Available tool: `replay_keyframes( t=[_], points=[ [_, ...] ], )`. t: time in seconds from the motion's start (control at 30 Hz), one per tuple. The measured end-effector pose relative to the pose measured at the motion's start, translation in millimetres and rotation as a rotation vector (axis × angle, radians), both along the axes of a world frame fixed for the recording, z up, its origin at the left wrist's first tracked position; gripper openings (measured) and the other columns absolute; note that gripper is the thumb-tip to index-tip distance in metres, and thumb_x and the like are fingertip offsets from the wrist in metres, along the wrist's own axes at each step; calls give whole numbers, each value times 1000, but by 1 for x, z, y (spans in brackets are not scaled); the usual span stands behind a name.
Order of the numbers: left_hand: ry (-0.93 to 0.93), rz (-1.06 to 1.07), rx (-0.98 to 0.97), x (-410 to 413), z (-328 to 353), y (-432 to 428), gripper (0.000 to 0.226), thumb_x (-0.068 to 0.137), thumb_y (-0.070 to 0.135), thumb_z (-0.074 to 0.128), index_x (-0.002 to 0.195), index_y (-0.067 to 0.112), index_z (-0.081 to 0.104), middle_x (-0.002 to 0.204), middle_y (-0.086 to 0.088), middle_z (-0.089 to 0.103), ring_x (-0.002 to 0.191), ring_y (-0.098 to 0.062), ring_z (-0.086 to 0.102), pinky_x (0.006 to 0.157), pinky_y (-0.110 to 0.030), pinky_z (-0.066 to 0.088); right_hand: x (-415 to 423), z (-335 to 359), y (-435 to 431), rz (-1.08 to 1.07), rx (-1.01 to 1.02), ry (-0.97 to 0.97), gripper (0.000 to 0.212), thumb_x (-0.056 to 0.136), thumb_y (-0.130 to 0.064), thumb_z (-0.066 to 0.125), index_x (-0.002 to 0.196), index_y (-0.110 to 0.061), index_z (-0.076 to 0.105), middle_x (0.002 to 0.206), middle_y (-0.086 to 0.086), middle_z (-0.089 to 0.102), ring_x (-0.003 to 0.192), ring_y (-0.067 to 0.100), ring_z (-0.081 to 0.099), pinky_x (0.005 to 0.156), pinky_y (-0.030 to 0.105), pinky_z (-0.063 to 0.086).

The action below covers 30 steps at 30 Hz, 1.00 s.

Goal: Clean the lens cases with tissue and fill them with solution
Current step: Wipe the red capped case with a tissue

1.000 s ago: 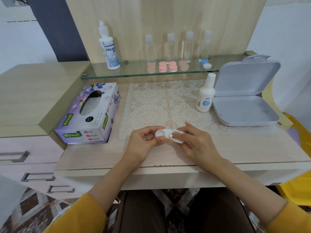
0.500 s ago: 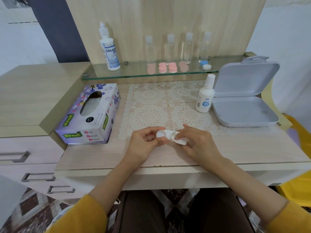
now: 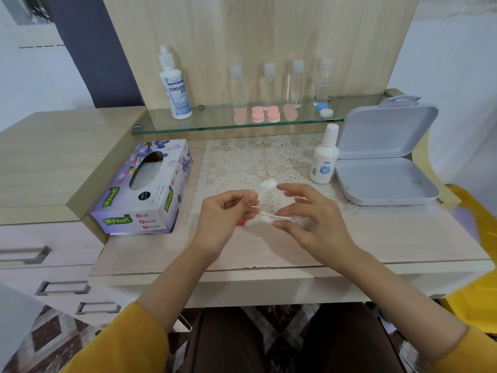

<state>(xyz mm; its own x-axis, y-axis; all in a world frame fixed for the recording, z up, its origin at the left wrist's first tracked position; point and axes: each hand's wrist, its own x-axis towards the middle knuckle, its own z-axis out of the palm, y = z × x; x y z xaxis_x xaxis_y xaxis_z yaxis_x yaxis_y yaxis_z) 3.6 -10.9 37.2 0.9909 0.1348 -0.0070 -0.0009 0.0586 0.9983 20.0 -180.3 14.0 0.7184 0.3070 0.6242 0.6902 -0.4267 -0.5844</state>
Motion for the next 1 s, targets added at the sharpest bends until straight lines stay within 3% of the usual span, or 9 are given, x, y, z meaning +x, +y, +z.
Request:
replay_keyframes(
  t=[0.1, 0.17, 0.4, 0.53, 0.67, 0.8, 0.9, 1.0],
  points=[
    [3, -28, -3, -3, 5, -3, 28, 61, 32, 68, 82, 13, 70, 69, 0, 70, 60, -8, 62, 71, -25, 51, 2, 2, 1, 40, 28, 42, 23, 73, -34, 65, 78, -15, 74, 132, -4, 49, 109, 18, 56, 90, 28, 46],
    [-2, -41, 3, -3, 5, -3, 29, 59, 34, 70, 79, 13, 71, 65, 2, 68, 57, -7, 59, 71, -25, 48, 3, 3, 0, 60, 37, 47, 20, 73, -32, 67, 79, -14, 75, 133, -5, 49, 110, 13, 55, 91, 23, 45],
    [38, -68, -33, -4, 0, -2, 30, 63, 32, 68, 83, 9, 70, 72, -3, 71, 68, -12, 67, 66, -18, 53, 8, 3, 1, 75, 130, 144, 19, 70, -29, 70, 82, -15, 75, 108, -16, 60, 95, -2, 58, 85, 8, 40],
    [75, -108, -168, -7, -2, -7, 43, 66, 33, 65, 97, 4, 65, 79, -4, 72, 78, -16, 68, 75, -25, 56, 7, 2, 6, 62, 185, 141, 27, 69, -35, 70, 87, -16, 74, 95, -11, 65, 88, 4, 61, 77, 11, 44],
    [59, -97, -231, -11, -8, -10, 53, 59, 23, 71, 109, 13, 57, 85, -2, 72, 88, -16, 67, 86, -31, 53, 7, 5, 7, 16, 234, 197, 26, 68, -25, 73, 93, -17, 72, 91, -11, 64, 86, 4, 60, 72, 9, 42],
    [11, 29, -210, -11, -11, -14, 42, 58, 16, 72, 97, 14, 57, 73, 1, 71, 79, -13, 67, 89, -34, 51, 3, 2, 8, 25, 256, 252, 23, 65, -24, 80, 87, -24, 74, 92, -16, 63, 84, 2, 60, 64, 14, 46],
    [-31, 84, -175, -10, -11, -11, 32, 59, 14, 73, 87, 13, 58, 69, -2, 69, 75, -16, 64, 88, -34, 50, 2, 5, 5, 21, 330, 327, 23, 62, -28, 78, 85, -24, 74, 91, -10, 63, 84, 4, 61, 64, 21, 53],
    [-67, 75, -125, -9, -8, -5, 15, 69, 2, 70, 78, 11, 62, 66, 2, 66, 68, -12, 61, 72, -26, 51, 4, 9, 1, 10, 376, 363, 21, 72, -6, 75, 86, -22, 72, 85, -5, 62, 76, -1, 61, 62, 13, 50]
  ],
)
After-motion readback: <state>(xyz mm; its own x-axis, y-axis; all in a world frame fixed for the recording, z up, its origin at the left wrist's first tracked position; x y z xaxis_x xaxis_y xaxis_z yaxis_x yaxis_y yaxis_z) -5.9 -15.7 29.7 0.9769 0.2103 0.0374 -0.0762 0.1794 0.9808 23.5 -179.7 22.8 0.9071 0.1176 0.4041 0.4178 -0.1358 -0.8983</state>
